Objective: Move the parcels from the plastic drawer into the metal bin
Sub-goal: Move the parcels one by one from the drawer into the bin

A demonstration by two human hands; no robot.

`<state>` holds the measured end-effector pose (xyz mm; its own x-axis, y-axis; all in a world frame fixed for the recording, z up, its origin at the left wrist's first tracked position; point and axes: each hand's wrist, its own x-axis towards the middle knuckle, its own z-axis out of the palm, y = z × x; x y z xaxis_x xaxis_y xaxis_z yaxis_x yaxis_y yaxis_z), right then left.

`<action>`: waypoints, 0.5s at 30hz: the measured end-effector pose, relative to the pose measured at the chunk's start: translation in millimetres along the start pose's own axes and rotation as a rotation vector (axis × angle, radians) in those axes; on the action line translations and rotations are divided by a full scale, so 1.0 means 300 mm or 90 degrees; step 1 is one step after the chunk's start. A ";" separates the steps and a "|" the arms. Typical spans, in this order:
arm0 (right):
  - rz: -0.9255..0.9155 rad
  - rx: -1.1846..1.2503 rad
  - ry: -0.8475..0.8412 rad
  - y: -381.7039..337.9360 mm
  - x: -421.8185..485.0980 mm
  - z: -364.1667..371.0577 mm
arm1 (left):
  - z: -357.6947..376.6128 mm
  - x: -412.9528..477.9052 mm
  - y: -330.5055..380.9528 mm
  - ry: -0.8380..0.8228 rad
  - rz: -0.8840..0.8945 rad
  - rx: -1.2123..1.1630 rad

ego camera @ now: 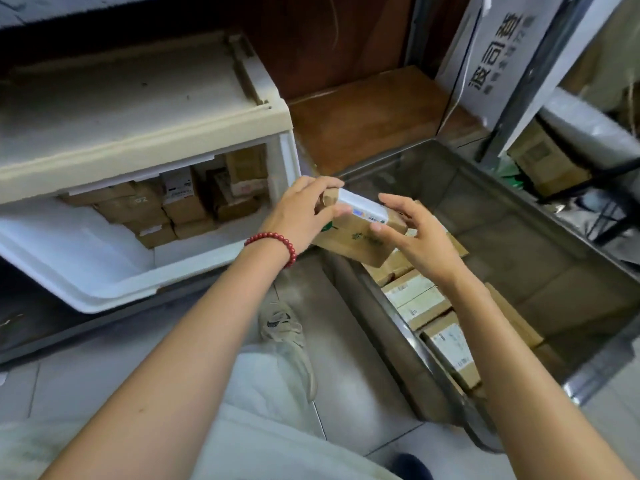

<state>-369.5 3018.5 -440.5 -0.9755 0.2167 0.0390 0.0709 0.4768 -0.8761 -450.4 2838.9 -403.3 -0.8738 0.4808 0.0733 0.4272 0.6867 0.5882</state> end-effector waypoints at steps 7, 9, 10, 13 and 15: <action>0.110 -0.162 0.004 0.194 -0.043 -0.195 | 0.238 0.147 0.143 -0.179 0.092 0.044; 0.153 -0.202 0.048 0.257 -0.055 -0.240 | 0.316 0.185 0.183 -0.216 0.119 0.123; 0.176 -0.218 0.074 0.290 -0.059 -0.257 | 0.353 0.203 0.198 -0.223 0.137 0.160; 0.235 -0.258 0.147 0.388 -0.062 -0.291 | 0.433 0.260 0.232 -0.195 0.170 0.239; 0.283 -0.274 0.176 0.447 -0.056 -0.310 | 0.471 0.298 0.241 -0.162 0.183 0.313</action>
<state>-324.3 3158.0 -513.9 -0.7497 0.6528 -0.1088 0.5852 0.5771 -0.5697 -464.8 3008.4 -467.9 -0.6507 0.7573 -0.0563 0.7474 0.6518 0.1289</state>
